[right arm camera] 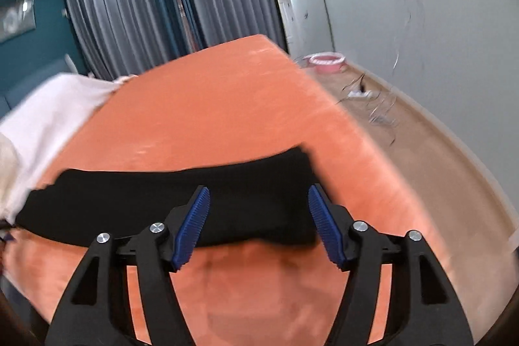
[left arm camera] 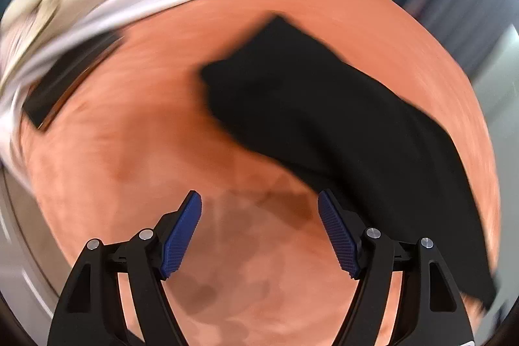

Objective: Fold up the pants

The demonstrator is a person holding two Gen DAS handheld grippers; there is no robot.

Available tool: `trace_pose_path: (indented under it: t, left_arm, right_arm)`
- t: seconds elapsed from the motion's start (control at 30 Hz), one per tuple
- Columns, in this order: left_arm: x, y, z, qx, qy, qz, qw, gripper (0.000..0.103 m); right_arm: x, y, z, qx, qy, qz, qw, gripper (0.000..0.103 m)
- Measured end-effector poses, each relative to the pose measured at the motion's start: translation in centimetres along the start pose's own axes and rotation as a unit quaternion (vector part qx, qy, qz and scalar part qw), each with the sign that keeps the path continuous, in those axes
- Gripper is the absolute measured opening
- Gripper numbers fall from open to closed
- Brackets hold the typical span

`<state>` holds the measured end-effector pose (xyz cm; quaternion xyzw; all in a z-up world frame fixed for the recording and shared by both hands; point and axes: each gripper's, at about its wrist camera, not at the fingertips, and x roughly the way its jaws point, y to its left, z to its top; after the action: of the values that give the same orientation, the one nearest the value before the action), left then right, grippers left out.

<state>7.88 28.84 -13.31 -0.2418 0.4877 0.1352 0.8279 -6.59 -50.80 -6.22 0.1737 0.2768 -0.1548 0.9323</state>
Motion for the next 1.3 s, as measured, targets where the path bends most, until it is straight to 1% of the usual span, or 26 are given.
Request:
trace_pose_path:
  t: [0.07,0.13,0.23,0.33,0.37,0.4,0.43,0.5,0.53,0.57,0.6,0.63,0.67,0.7,0.73,0.77,0.8,0.83,0.87,0.93,1.0,1.1,1.17,1.2,1.23,1.3]
  left_arm:
    - [0.9,3.5,2.3,-0.059,0.018,-0.02,0.9979,0.071]
    - [2.0,5.3,4.2,-0.097,0.045,-0.065,0.9922,0.071]
    - [3.6,5.2,5.9,-0.107,0.087,-0.135,0.9813,0.071]
    - [5.3,4.3,7.1,-0.113,0.129,-0.178,0.9689,0.071]
    - [6.0,4.0,7.5,-0.115,0.144,-0.184,0.9655,0.061]
    - [6.5,3.8,7.9,-0.111,0.152,-0.185,0.9646,0.039]
    - [6.6,3.1,8.7,-0.083,0.151,-0.162,0.9715,0.01]
    - [4.6,1.9,10.3,-0.025,0.105,-0.179,0.978,0.008]
    - [1.9,1.0,11.1,0.022,0.043,-0.182,0.9821,0.007]
    - [-0.5,0.4,11.3,0.064,-0.009,-0.193,0.9791,0.008]
    - [-1.2,0.2,11.3,0.08,-0.026,-0.2,0.9762,0.011]
    - [-1.1,0.2,11.3,0.106,-0.038,-0.189,0.9756,0.019]
    - [0.4,0.3,11.4,0.122,-0.028,-0.154,0.9801,0.035]
    - [2.3,0.7,11.2,0.13,-0.014,-0.104,0.9859,0.042]
    - [4.6,1.7,11.0,0.126,0.009,-0.058,0.9903,0.041]
    - [5.8,2.8,10.5,0.116,0.03,-0.074,0.9901,0.042]
    - [5.7,3.5,10.1,0.108,0.029,-0.094,0.9893,0.043]
    - [4.7,4.1,9.5,0.101,0.008,-0.107,0.9891,0.048]
    - [3.8,4.3,9.1,0.1,-0.008,-0.11,0.9888,0.051]
    - [2.0,4.6,8.3,0.096,-0.031,-0.101,0.9898,0.051]
    - [0.5,5.3,8.1,0.082,-0.042,-0.105,0.9902,0.051]
    - [-1.8,3.6,7.8,0.084,-0.057,-0.103,0.9894,0.051]
    - [-2.1,1.5,7.7,0.096,-0.051,-0.108,0.9881,0.059]
    - [-2.1,-0.7,7.3,0.101,-0.047,-0.104,0.9883,0.06]
    - [-1.9,-2.6,6.9,0.113,-0.047,-0.093,0.9881,0.06]
    - [-1.3,-3.9,5.5,0.139,-0.049,-0.062,0.9872,0.061]
  right_arm:
    - [-0.1,1.7,-1.6,0.005,0.011,0.008,1.0,0.066]
    - [-0.2,3.3,-3.1,0.011,0.022,0.015,1.0,0.066]
    - [-0.3,5.9,-4.1,0.031,0.032,0.033,0.998,0.066]
    - [0.1,8.6,-4.7,0.032,0.048,0.042,0.997,0.066]
    - [0.2,9.4,-4.8,0.029,0.052,0.045,0.997,0.066]
    - [0.3,10.3,-4.8,0.027,0.052,0.044,0.997,0.066]
    - [0.4,11.3,-4.8,0.022,0.053,0.048,0.997,0.066]
    - [0.4,12.9,-4.6,0.012,0.054,0.048,0.997,0.066]
    - [0.4,14.1,-4.5,0.003,0.052,0.049,0.997,0.066]
    - [0.2,14.9,-4.3,-0.002,0.048,0.051,0.998,0.066]
    - [-0.1,15.7,-4.3,-0.008,0.043,0.053,0.998,0.066]
    - [-0.4,16.2,-4.5,-0.012,0.04,0.056,0.998,0.068]
    - [-0.4,16.7,-4.6,-0.015,0.04,0.058,0.997,0.072]
    - [-0.2,17.1,-4.8,-0.018,0.04,0.057,0.997,0.073]
    - [0.3,17.4,-5.0,-0.018,0.044,0.054,0.997,0.073]
    - [0.7,17.5,-5.2,-0.013,0.054,0.055,0.997,0.073]
    - [1.0,17.5,-5.5,-0.008,0.061,0.056,0.996,0.073]
    - [1.0,17.1,-5.9,-0.006,0.064,0.058,0.996,0.073]
    - [1.1,17.2,-6.1,-0.007,0.068,0.058,0.996,0.073]
    - [1.1,17.3,-6.5,-0.013,0.07,0.053,0.996,0.073]
    - [1.1,16.9,-6.8,-0.011,0.073,0.051,0.996,0.073]
    - [1.2,15.9,-7.3,0.004,0.075,0.044,0.996,0.073]
    - [0.9,14.4,-7.5,0.026,0.073,0.044,0.996,0.073]
    - [0.5,13.0,-7.5,0.04,0.065,0.035,0.996,0.073]
    - [0.1,12.0,-7.5,0.05,0.059,0.028,0.997,0.072]
    - [-0.7,9.2,-7.1,0.077,0.047,0.006,0.996,0.072]
